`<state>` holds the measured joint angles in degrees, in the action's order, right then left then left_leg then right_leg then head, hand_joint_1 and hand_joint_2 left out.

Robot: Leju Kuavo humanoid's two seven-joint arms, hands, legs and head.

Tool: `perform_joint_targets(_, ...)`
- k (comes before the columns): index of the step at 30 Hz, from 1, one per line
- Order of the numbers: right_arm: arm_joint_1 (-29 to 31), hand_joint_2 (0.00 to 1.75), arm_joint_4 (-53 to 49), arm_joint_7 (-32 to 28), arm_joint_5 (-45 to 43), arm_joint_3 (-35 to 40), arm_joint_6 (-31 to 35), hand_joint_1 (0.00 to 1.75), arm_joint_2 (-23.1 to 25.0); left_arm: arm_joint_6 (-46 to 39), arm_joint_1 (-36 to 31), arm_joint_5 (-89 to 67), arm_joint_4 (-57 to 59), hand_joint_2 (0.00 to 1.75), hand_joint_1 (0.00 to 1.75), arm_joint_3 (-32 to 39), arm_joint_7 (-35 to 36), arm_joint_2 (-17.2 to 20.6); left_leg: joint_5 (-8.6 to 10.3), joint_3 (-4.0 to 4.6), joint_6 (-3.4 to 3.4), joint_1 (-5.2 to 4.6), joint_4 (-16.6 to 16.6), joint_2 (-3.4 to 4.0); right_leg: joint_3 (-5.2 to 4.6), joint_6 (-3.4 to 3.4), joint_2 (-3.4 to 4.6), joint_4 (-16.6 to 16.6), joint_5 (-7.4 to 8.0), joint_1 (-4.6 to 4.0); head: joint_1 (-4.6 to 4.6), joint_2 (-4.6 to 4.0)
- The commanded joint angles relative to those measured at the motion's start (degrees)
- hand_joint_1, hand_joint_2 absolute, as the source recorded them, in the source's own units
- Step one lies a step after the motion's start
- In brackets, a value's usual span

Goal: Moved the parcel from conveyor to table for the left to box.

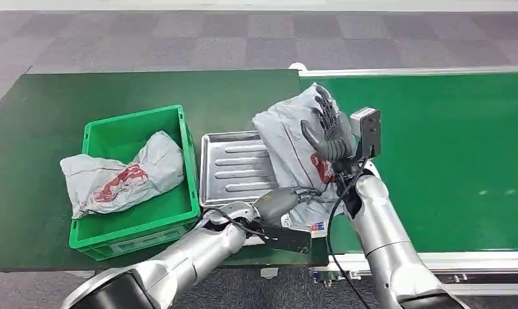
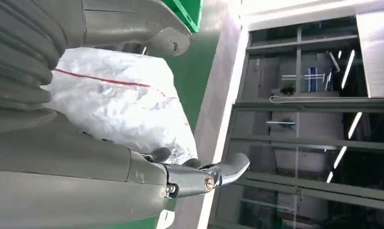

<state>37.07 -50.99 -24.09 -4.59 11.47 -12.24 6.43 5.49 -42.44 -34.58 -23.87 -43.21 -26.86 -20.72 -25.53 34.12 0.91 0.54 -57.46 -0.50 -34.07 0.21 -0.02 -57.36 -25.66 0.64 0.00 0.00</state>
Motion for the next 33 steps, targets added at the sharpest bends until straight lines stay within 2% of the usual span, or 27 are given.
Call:
perform_joint_targets(1, 0.6, 1.75, 0.5, 0.7, -1.0, -1.0, 0.3, 0.0, -0.4, -1.8, -2.2, 1.1, 5.1, 1.75, 1.75, -1.1, -1.2, 1.1, -0.01, -0.12, -0.03, -0.02, 0.1, 0.11, 0.09, -0.01, 0.08, 0.1, 0.02, 0.0, 0.0, 0.0)
perform_joint_targets(16, -1.8, 1.75, -2.3, 0.2, -1.6, -2.8, 1.7, 0.0, -1.8, -7.7, -4.3, -1.8, 1.6, 1.75, 1.75, 3.2, -1.5, 3.4, 0.01, -0.1, -0.02, 0.0, 0.0, 0.11, 0.03, -0.01, 0.1, 0.0, 0.03, -0.05, 0.02, 0.0)
perform_joint_targets(22, -1.7, 1.75, -2.2, 2.1, 2.0, -4.2, 3.3, 0.0, -2.5, -7.8, -3.7, -3.0, 0.2, 1.75, 1.75, 6.1, -0.9, 3.9, 0.02, -0.18, -0.03, -0.02, 0.1, 0.15, 0.08, -0.02, 0.13, 0.1, 0.04, -0.03, 0.0, 0.0)
perform_joint_targets(23, -1.2, 1.75, -2.1, 2.2, 2.6, -4.3, 3.8, 0.0, -2.6, -8.0, -3.5, -3.0, 0.0, 1.75, 1.54, 6.2, -0.9, 3.8, 0.01, -0.13, -0.02, -0.04, 0.1, 0.15, 0.02, -0.02, 0.15, 0.0, 0.02, -0.01, 0.0, 0.0)
perform_joint_targets(24, -0.8, 1.75, -2.2, 2.1, 4.3, -4.4, 5.5, 0.0, -2.6, -8.5, -3.4, -3.4, -0.2, 1.75, 0.0, 6.5, -0.4, 3.7, 0.0, -0.07, -0.01, -0.02, 0.0, 0.15, -0.03, -0.01, 0.16, 0.0, 0.02, -0.03, 0.02, 0.0)
perform_joint_targets(30, 0.2, 1.75, -2.1, 3.3, 10.9, -6.3, 12.9, 0.0, -4.0, -9.1, -3.0, -4.1, -1.6, 1.75, 0.0, 9.1, 0.3, 4.9, 0.01, -0.08, -0.03, -0.06, 0.0, 0.17, -0.03, 0.0, 0.17, 0.0, 0.04, 0.02, 0.0, 0.0)
perform_joint_targets(33, 0.4, 1.75, -0.1, 3.4, 10.1, -8.7, 12.8, 0.0, -4.5, -8.7, -2.6, -3.1, -2.7, 1.75, 0.0, 11.2, -0.3, 5.6, 0.01, -0.07, -0.02, -0.05, 0.0, 0.13, -0.02, -0.01, 0.12, 0.0, 0.03, 0.02, 0.0, 0.0)
